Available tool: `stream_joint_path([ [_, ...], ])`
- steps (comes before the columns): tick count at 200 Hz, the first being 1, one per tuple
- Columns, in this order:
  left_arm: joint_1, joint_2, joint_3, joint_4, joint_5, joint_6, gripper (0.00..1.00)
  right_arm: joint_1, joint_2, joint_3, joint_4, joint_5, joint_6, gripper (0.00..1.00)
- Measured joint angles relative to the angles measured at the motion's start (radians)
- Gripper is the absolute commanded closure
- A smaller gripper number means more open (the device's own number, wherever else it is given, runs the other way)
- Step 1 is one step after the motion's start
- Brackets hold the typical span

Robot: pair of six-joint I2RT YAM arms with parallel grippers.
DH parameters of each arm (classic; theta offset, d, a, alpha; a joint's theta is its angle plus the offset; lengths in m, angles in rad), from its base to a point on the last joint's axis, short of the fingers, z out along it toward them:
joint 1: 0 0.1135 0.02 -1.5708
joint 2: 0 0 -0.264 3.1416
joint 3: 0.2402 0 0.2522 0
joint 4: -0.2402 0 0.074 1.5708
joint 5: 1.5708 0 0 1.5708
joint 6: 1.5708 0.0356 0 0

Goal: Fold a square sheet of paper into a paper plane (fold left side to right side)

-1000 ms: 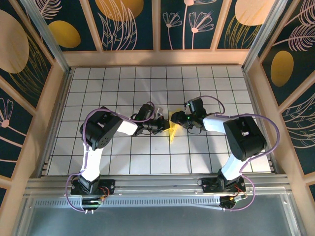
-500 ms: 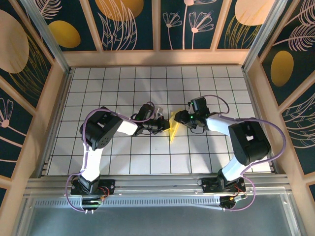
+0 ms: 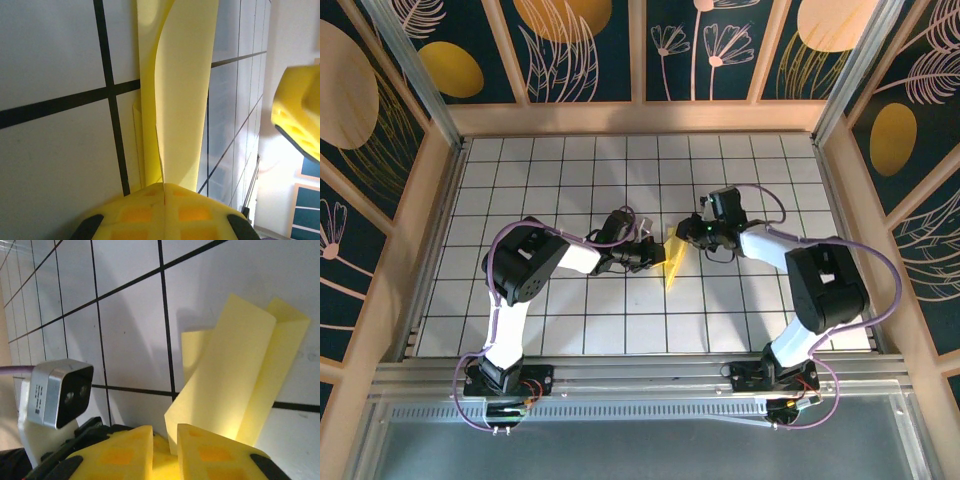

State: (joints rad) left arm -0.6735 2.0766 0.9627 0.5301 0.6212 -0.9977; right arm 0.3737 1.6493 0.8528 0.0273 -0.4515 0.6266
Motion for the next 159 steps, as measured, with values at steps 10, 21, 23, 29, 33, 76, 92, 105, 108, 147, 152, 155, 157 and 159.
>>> stream_joint_path([
  [10,0.0,0.0,0.002,-0.004,0.0,0.002,1.0,0.0,0.018,0.011,-0.001,0.0,0.0,0.81],
  [21,0.0,0.0,0.003,-0.008,0.002,0.003,0.99,0.001,0.035,0.016,-0.001,0.002,0.0,0.82],
  [23,0.0,0.0,0.003,-0.008,0.002,0.003,0.99,0.001,0.037,0.017,-0.001,0.001,0.0,0.82],
  [29,0.0,0.0,0.005,-0.01,0.002,0.003,0.99,0.001,0.046,0.018,-0.002,0.001,-0.002,0.82],
  [33,0.0,0.0,0.005,-0.011,0.002,0.003,0.99,0.001,0.051,0.018,-0.002,0.002,-0.003,0.82],
  [76,0.0,0.0,0.006,-0.016,0.002,0.003,0.99,0.01,0.099,0.022,-0.015,0.006,-0.018,0.83],
  [92,-0.001,0.0,0.008,-0.018,0.002,0.003,0.99,0.013,0.105,0.024,-0.019,0.009,-0.019,0.84],
  [105,-0.001,0.0,0.008,-0.02,0.002,0.003,1.0,0.014,0.106,0.026,-0.025,0.011,-0.022,0.84],
  [108,-0.001,0.0,0.008,-0.02,0.002,0.003,1.0,0.014,0.106,0.026,-0.026,0.013,-0.022,0.85],
  [147,-0.002,0.0,0.012,-0.029,0.002,0.008,0.99,0.014,0.113,0.027,-0.036,0.025,-0.025,0.88],
  [152,-0.002,0.0,0.012,-0.029,0.002,0.008,0.99,0.014,0.114,0.027,-0.037,0.028,-0.025,0.89],
  [155,-0.002,0.0,0.012,-0.029,0.002,0.01,0.99,0.014,0.114,0.027,-0.037,0.029,-0.025,0.89],
  [157,-0.002,0.0,0.012,-0.029,0.002,0.01,0.99,0.014,0.115,0.027,-0.037,0.031,-0.025,0.89],
  [159,-0.002,0.0,0.012,-0.029,0.002,0.01,0.99,0.014,0.115,0.027,-0.037,0.032,-0.025,0.89],
])
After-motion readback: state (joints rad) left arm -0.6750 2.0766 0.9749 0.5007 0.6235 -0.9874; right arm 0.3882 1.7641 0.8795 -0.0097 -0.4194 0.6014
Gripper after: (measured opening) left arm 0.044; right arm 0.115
